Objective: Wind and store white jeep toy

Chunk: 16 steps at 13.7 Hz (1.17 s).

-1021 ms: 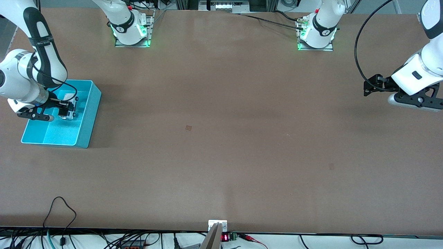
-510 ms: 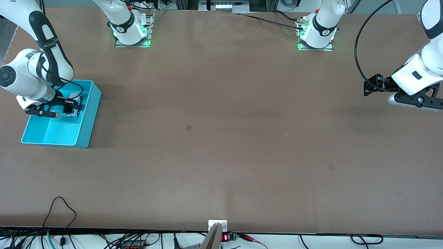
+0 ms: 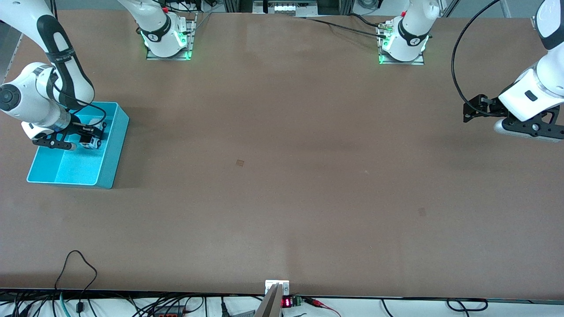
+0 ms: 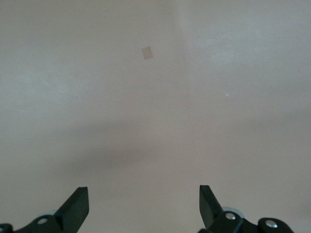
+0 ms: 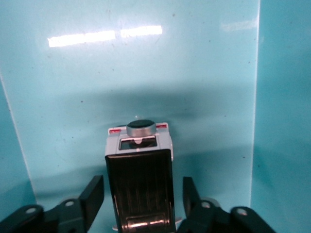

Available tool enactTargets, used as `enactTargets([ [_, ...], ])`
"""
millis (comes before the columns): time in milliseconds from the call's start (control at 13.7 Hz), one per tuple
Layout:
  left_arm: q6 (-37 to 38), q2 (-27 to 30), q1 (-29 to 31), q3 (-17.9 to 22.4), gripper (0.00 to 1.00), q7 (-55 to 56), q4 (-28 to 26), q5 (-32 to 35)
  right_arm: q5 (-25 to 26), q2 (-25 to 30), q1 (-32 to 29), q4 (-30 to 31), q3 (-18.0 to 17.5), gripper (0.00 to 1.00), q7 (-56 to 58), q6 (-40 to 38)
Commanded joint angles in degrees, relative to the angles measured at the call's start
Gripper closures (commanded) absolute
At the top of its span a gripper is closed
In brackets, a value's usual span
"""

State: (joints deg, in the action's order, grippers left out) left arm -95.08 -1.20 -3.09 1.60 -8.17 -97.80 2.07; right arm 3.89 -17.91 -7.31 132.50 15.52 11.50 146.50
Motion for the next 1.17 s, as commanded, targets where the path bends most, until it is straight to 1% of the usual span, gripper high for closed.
enactTargets([
  [0, 1.0, -0.1, 0.2, 0.2, 0.0, -1.1, 0.9, -0.3, 1.0, 2.7, -0.2, -0.4, -0.7, 0.0, 1.7, 0.2],
  [292, 1.0, -0.1, 0.2, 0.2, 0.0, -1.1, 0.9, -0.3, 1.1, 6.5, 0.1, -1.1, -0.8, 0.0, 1.9, -0.2],
  [438, 1.0, -0.1, 0.1, 0.2, 0.0, -1.1, 0.9, -0.3, 1.1, 9.0, 1.9, -2.2, -0.8, 0.0, 1.9, -3.3],
  [510, 1.0, -0.1, 0.1, 0.2, 0.0, -1.1, 0.9, -0.3, 1.1, 10.1, 2.6, -3.9, -0.9, 0.0, 1.9, -6.4],
  [583, 0.9, -0.1, 0.1, 0.2, 0.0, -1.1, 0.9, -0.2, 1.1, 10.4, 3.4, -7.1, -0.9, 0.0, 2.0, -11.1],
  [729, 0.8, -0.3, 0.2, 0.2, 0.0, -1.1, 1.2, -0.2, 0.5, 9.7, 5.0, -16.8, -0.9, 0.0, 2.0, -24.3],
  [802, 0.9, -0.5, 0.2, 0.2, 0.0, -1.1, 1.4, -0.2, 0.0, 9.7, 6.0, -20.3, -0.9, 0.0, 1.4, -28.9],
  [875, 0.9, -0.6, 0.2, 0.2, 0.0, -1.1, 1.5, -0.2, -0.5, 9.6, 6.6, -22.5, -0.9, 0.0, 1.3, -31.1],
  [1094, 1.0, -0.6, 0.1, 0.2, 0.0, -1.0, 1.7, -0.2, -0.7, 9.7, 9.8, -27.4, -0.9, 0.0, 1.9, -32.3],
])
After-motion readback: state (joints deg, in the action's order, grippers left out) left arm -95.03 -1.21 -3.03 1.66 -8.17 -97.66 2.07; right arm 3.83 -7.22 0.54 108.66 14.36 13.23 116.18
